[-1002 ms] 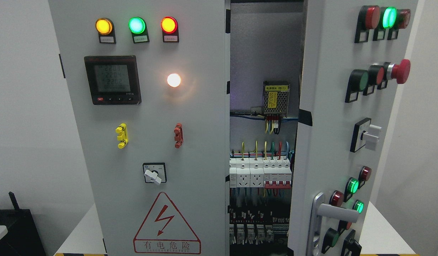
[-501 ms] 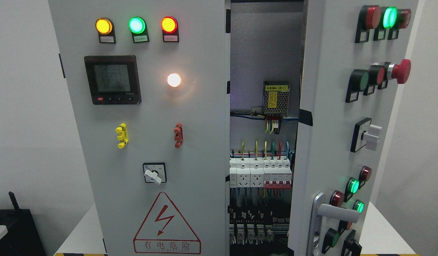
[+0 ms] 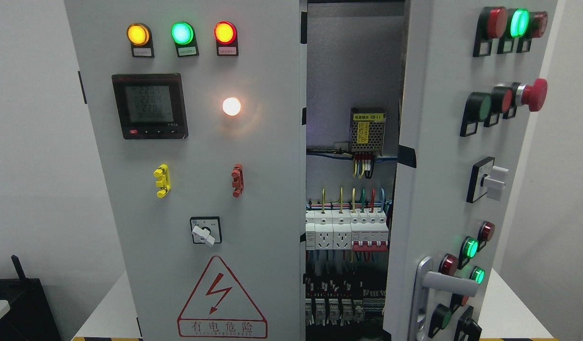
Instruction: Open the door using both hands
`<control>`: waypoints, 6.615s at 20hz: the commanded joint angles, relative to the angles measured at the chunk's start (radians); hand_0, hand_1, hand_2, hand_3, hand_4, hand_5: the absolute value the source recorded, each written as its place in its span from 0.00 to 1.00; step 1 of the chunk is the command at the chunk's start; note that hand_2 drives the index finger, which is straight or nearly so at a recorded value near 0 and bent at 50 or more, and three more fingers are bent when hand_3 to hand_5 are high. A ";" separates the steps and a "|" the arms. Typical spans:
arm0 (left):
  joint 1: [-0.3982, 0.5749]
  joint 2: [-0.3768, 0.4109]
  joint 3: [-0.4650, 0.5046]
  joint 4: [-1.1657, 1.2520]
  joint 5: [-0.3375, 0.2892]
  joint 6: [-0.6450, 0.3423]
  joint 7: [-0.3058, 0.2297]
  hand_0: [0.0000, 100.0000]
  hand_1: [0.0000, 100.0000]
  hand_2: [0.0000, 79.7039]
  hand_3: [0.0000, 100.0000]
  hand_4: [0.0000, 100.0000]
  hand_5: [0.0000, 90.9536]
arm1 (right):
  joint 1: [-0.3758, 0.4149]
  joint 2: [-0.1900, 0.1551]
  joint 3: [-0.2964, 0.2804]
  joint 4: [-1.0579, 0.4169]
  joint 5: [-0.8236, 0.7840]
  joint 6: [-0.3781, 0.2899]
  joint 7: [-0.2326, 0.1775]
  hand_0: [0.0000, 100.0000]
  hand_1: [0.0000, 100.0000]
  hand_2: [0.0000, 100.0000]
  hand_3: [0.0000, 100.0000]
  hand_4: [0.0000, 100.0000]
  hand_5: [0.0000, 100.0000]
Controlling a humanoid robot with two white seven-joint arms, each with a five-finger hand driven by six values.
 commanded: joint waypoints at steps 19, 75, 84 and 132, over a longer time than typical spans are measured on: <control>-0.056 0.715 0.206 -0.142 0.545 -0.024 -0.272 0.00 0.00 0.00 0.00 0.04 0.00 | -0.001 -0.020 -0.005 0.021 0.000 0.001 0.000 0.00 0.00 0.00 0.00 0.00 0.00; -1.796 0.427 -1.036 -0.026 0.634 0.424 -0.341 0.00 0.00 0.00 0.00 0.04 0.00 | 0.000 -0.020 0.004 0.051 0.002 0.001 0.003 0.00 0.00 0.00 0.00 0.00 0.00; -2.081 0.208 -1.293 0.133 0.688 0.430 -0.318 0.00 0.00 0.00 0.00 0.04 0.00 | 0.000 -0.020 0.003 0.049 0.002 0.001 0.003 0.00 0.00 0.00 0.00 0.00 0.00; -2.214 -0.403 -1.144 0.290 0.733 0.447 -0.178 0.00 0.00 0.00 0.00 0.04 0.00 | 0.008 -0.021 0.003 0.049 0.002 0.002 0.003 0.00 0.00 0.00 0.00 0.00 0.00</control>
